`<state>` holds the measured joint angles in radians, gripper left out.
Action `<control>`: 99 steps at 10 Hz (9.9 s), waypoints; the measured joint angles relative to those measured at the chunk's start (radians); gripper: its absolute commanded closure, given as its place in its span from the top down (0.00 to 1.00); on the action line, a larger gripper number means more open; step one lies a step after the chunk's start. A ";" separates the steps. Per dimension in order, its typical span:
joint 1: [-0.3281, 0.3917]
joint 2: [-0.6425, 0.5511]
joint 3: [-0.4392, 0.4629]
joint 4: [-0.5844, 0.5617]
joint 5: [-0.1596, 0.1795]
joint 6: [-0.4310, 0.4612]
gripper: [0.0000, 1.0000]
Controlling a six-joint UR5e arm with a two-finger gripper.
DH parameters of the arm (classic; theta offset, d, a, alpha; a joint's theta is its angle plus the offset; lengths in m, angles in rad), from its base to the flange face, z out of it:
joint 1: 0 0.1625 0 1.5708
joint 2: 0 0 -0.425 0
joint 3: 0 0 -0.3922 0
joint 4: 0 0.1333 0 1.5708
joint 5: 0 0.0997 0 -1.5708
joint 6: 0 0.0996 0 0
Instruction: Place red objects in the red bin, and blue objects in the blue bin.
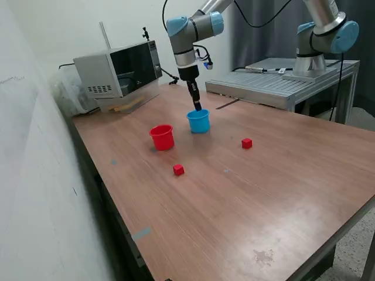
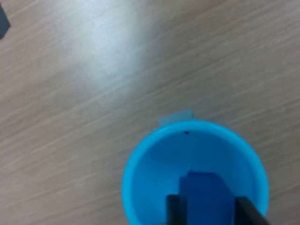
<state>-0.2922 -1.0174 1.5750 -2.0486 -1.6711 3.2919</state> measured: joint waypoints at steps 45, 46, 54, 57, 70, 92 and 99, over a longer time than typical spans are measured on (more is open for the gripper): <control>0.356 0.079 0.181 -0.359 0.085 -0.006 0.00; 0.356 0.082 0.180 -0.359 0.085 -0.006 0.00; 0.355 0.084 0.181 -0.362 0.085 -0.011 0.00; 0.356 0.018 0.180 -0.330 0.085 -0.021 0.00; 0.217 0.176 -0.407 -0.046 0.048 -0.027 0.00; 0.073 0.180 -0.366 -0.066 0.030 -0.027 1.00; 0.170 0.042 -0.246 -0.059 0.039 -0.056 1.00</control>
<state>-0.1225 -0.9756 1.3287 -2.1075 -1.6324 3.2359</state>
